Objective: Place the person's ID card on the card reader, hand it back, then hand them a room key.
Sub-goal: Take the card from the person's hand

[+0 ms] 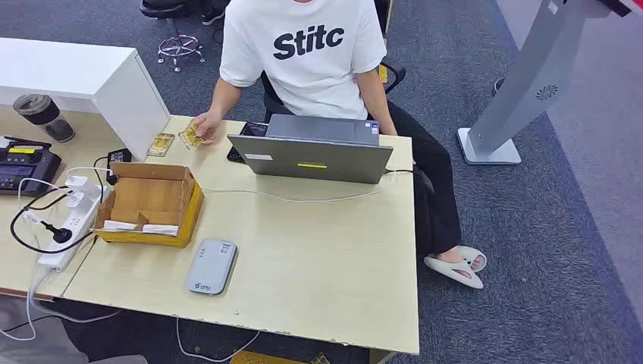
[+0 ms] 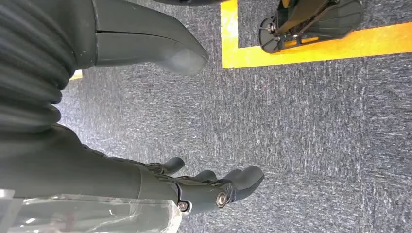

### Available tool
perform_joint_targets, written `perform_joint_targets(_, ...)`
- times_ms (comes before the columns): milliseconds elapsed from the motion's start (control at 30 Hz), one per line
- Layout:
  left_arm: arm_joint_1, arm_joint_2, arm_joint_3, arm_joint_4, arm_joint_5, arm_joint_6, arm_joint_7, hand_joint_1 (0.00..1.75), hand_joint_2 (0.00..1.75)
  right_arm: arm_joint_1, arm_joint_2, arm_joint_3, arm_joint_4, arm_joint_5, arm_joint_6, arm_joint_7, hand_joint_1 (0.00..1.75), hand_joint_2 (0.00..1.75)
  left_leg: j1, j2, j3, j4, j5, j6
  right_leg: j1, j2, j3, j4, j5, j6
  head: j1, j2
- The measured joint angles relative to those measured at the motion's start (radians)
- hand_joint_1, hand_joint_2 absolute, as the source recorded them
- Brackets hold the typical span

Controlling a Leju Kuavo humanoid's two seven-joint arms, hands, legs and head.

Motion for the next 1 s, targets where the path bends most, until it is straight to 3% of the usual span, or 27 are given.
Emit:
perform_joint_targets(267,-0.016,-0.033,0.147,-0.069,-0.007,0.126,-0.073,0.0,1.75,-0.012,0.032,-0.117,0.01,0.108,-0.03,-0.008,0.0,1.75,0.0,0.0,0.0,0.0,0.0,0.0,0.0,0.0,0.0,0.0,0.0,0.0,0.0,0.0)
perform_joint_targets(467,-0.029,-0.055,0.237,-0.132,0.042,0.225,-0.202,0.0,1.75,-0.015,0.059,-0.216,0.01,0.176,-0.049,-0.004,0.0,1.75,0.0,0.0,0.0,0.0,0.0,0.0,0.0,0.0,0.0,0.0,0.0,0.0,0.0,0.0)
perform_joint_targets(667,-0.02,-0.072,0.242,-0.212,0.146,0.303,-0.319,0.0,1.75,-0.007,0.068,-0.306,0.01,0.226,-0.058,0.018,0.0,1.75,0.0,0.0,-0.001,0.0,0.0,0.0,0.0,-0.001,0.0,0.0,0.0,0.0,0.0,0.0)
perform_joint_targets(1000,0.016,-0.083,0.219,-0.401,0.281,0.368,-0.414,0.0,1.75,-0.002,0.069,-0.367,0.012,0.318,-0.067,0.027,0.0,1.75,0.001,-0.001,0.0,0.0,0.0,0.0,0.0,-0.002,0.001,0.0,0.0,0.0,0.0,0.0)
